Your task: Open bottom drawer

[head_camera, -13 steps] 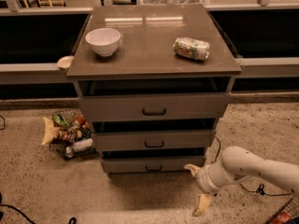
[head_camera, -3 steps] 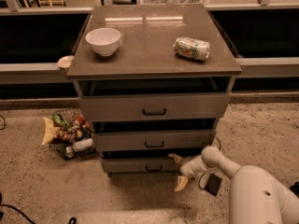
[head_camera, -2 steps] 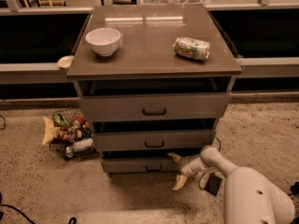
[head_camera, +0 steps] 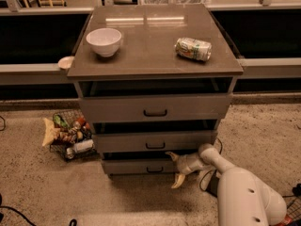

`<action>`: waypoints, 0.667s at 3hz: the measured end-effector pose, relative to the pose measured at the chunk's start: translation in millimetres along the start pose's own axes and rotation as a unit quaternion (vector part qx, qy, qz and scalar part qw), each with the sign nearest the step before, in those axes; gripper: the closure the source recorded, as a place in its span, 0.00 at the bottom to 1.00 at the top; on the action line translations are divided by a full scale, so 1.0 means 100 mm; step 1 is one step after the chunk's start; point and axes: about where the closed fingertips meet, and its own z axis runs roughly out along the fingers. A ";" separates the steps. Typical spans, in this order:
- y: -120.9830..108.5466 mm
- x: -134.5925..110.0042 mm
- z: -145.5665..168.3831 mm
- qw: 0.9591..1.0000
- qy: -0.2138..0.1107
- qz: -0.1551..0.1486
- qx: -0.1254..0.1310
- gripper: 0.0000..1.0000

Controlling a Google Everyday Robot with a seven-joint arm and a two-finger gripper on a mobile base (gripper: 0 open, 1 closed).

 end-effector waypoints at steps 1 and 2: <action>0.04 0.01 0.06 1.000 0.000 0.007 -0.015 0.00; 0.11 0.01 0.15 0.999 -0.001 0.015 -0.034 0.00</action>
Offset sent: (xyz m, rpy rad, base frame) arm -0.0105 0.0092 -0.0196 -0.0287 0.1044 0.0413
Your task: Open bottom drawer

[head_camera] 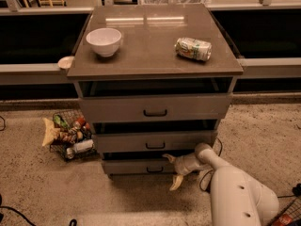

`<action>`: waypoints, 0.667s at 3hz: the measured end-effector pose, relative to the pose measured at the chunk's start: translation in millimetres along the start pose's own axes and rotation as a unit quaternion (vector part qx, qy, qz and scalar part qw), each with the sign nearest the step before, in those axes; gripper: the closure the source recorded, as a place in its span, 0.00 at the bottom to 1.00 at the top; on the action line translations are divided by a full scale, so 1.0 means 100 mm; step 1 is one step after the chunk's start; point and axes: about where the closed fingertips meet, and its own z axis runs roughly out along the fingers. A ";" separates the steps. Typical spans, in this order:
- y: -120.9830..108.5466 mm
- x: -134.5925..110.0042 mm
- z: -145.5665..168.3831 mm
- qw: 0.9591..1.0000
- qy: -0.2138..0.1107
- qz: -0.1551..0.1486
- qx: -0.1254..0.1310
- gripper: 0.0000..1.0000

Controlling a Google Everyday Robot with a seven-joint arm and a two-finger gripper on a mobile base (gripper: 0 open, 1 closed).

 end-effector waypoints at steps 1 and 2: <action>0.09 0.01 0.08 1.000 -0.007 0.005 -0.021 0.17; 0.17 -0.04 0.05 0.999 -0.011 0.001 -0.033 0.41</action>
Offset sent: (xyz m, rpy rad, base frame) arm -0.0271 -0.0008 0.0082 0.0064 0.0566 0.0784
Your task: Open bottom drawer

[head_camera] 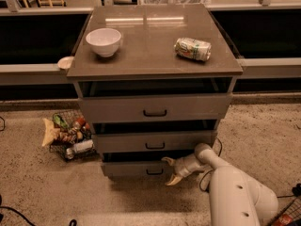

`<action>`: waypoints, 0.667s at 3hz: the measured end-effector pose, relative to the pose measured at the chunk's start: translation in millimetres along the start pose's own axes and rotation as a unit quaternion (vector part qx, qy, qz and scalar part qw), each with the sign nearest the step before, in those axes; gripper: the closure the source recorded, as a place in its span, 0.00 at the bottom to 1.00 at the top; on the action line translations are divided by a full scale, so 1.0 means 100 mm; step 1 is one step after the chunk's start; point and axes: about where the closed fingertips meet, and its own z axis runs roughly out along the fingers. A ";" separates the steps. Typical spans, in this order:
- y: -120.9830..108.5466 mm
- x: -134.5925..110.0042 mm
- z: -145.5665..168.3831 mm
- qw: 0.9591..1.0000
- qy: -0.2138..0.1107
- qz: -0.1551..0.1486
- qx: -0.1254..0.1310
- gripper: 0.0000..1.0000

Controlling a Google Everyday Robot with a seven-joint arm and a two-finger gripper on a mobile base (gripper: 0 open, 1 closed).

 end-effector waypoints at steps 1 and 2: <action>0.14 -0.11 -0.11 1.000 -0.005 -0.005 -0.010 0.72; 0.12 -0.13 -0.12 1.000 -0.005 -0.005 -0.010 0.95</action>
Offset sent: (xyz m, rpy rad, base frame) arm -0.0380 -0.0100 0.0309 0.0278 0.0271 0.0462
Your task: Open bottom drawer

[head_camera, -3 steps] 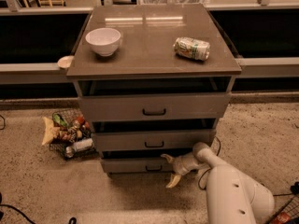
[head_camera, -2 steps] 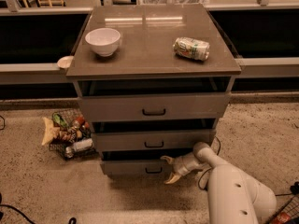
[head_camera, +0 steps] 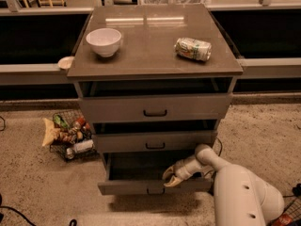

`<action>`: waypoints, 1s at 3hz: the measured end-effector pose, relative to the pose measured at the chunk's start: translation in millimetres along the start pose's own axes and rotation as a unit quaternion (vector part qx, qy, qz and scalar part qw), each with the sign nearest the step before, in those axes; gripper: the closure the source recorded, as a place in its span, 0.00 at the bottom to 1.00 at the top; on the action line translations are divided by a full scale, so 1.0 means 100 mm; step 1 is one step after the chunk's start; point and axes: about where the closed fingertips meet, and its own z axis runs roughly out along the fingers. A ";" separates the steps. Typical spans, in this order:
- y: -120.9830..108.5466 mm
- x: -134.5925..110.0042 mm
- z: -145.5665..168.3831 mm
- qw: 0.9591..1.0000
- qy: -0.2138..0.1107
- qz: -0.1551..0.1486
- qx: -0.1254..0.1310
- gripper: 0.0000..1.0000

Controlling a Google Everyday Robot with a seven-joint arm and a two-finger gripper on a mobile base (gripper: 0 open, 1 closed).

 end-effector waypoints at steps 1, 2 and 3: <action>0.00 0.00 0.00 1.000 0.000 0.000 0.000 0.00; 0.00 0.00 0.00 1.000 0.000 0.000 0.000 0.00; 0.10 0.02 0.14 0.999 0.025 0.004 -0.031 0.00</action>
Offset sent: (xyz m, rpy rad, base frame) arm 0.0000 0.0000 0.0000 0.0000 0.0000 0.0000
